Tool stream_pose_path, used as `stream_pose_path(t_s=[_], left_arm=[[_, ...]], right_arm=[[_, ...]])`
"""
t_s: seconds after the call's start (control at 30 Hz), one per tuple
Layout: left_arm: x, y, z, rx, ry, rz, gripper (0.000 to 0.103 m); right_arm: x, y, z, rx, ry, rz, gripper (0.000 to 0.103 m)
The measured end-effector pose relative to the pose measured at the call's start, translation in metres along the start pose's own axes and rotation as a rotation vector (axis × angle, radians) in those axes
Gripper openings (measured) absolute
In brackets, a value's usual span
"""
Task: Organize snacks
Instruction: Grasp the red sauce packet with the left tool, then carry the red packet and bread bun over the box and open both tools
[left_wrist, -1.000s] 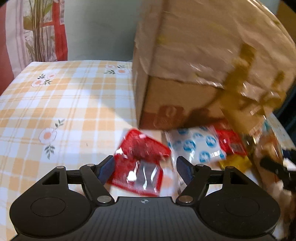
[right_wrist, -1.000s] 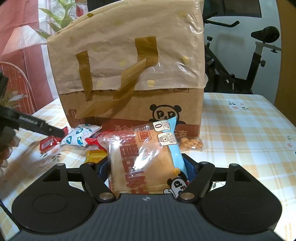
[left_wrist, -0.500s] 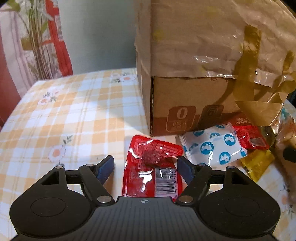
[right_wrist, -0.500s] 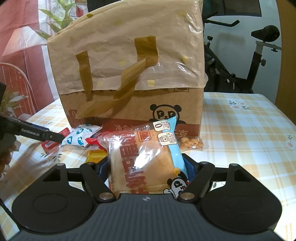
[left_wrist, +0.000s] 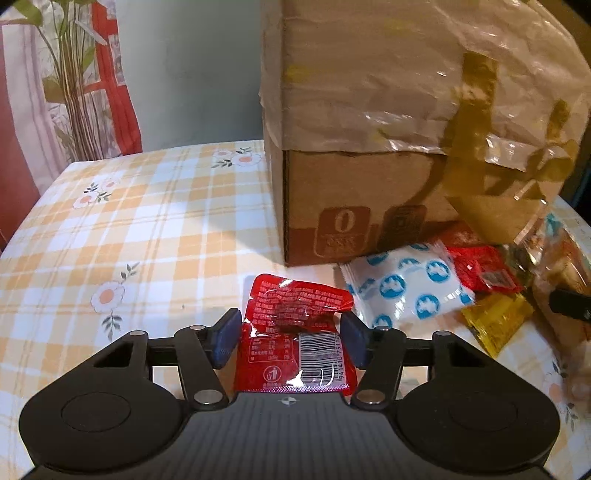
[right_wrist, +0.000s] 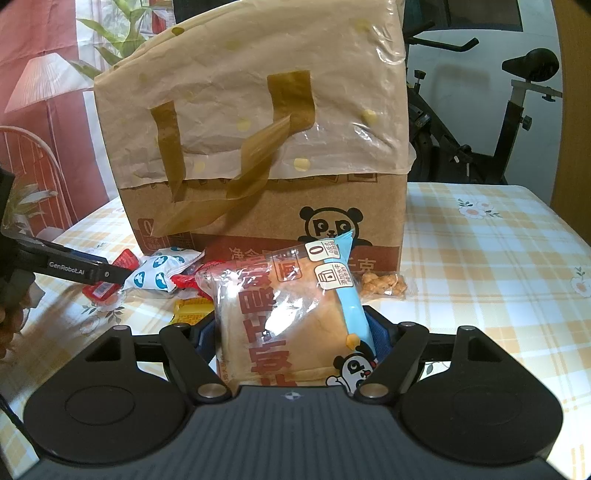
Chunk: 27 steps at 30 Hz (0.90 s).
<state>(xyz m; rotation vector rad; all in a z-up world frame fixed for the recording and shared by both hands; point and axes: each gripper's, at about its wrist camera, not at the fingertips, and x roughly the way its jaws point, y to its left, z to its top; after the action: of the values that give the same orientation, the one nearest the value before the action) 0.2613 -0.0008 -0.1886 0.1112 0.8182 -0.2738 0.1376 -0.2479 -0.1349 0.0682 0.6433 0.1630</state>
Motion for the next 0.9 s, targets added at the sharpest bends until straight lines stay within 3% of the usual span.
stream_pose_path(t_s=[0.3, 0.9], left_arm=[[-0.036, 0.000, -0.021, -0.090, -0.029, -0.008, 0.058], [-0.081, -0.024, -0.013, -0.034, -0.166, 0.005, 0.058]], right_arm=[[0.001, 0.000, 0.000, 0.001, 0.000, 0.000, 0.078], [-0.002, 0.002, 0.000, -0.003, 0.005, 0.011, 0.077]])
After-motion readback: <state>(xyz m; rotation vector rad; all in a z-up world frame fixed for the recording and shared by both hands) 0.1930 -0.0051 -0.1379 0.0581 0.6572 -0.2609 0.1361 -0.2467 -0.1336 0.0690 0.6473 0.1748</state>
